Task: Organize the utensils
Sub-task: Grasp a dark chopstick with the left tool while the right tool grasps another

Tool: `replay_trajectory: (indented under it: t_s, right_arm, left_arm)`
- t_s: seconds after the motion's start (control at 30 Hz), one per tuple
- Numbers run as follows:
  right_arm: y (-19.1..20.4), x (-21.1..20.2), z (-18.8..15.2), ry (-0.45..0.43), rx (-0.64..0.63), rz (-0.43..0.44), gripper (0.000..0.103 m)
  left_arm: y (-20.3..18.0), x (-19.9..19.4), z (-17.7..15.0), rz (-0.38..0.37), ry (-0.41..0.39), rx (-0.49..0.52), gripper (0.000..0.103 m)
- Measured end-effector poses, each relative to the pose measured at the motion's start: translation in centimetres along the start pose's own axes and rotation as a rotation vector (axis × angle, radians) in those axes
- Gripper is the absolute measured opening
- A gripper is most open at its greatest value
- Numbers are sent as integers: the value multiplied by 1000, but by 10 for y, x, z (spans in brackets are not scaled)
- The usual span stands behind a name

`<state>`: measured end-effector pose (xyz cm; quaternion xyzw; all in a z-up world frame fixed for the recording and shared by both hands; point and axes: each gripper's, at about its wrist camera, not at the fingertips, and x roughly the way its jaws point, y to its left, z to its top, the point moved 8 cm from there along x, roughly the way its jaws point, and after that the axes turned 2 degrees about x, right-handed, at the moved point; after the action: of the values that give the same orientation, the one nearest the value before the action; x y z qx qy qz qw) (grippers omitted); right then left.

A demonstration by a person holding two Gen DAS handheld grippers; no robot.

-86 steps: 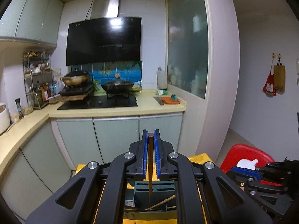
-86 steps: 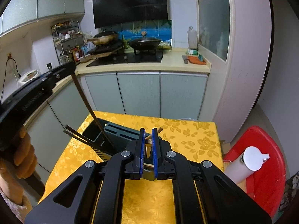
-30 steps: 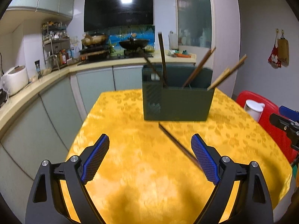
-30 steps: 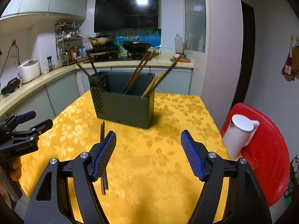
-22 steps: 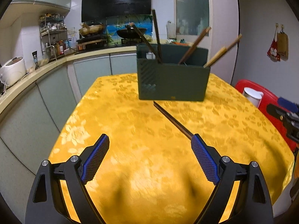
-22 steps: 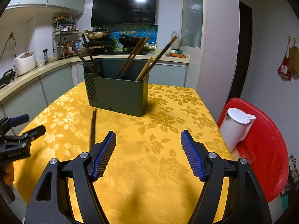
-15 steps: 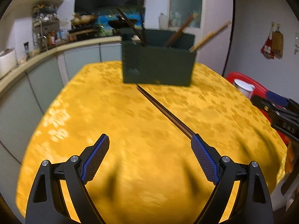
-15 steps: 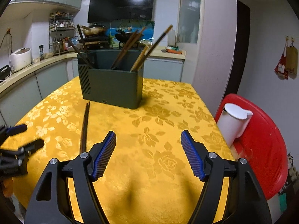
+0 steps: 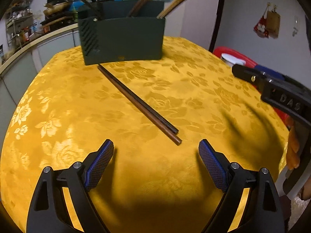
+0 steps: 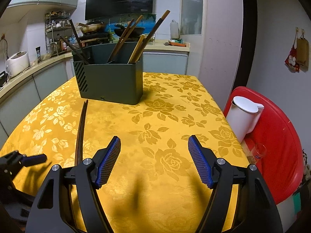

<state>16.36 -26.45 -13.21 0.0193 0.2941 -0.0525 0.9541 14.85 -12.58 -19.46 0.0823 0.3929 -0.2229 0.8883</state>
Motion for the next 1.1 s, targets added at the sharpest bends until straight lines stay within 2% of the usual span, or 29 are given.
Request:
replay_trajectory:
  t_s: [0.13, 0.27, 0.4, 0.73, 0.9, 1.0, 1.1]
  right_arm:
    - [-1, 1, 0, 2, 0, 2, 69]
    - [1, 2, -3, 9, -6, 6, 69]
    - [5, 3, -6, 14, -13, 13, 69]
    - [26, 9, -18, 46, -49, 53, 69]
    - [50, 13, -31, 82, -85, 108, 69]
    - [64, 15, -37, 101, -112, 137, 69]
    - [82, 19, -44, 127, -148, 167, 69]
  left_arm:
    - [2, 13, 1, 45, 38, -8, 86]
    - [10, 14, 1, 96, 39, -6, 86]
    - [23, 8, -3, 115, 42, -27, 86]
    - [89, -16, -25, 209, 43, -122, 85]
    - [122, -24, -31, 257, 38, -171, 85]
    - [136, -29, -33, 264, 32, -209, 80]
    - [134, -30, -33, 250, 16, -201, 75]
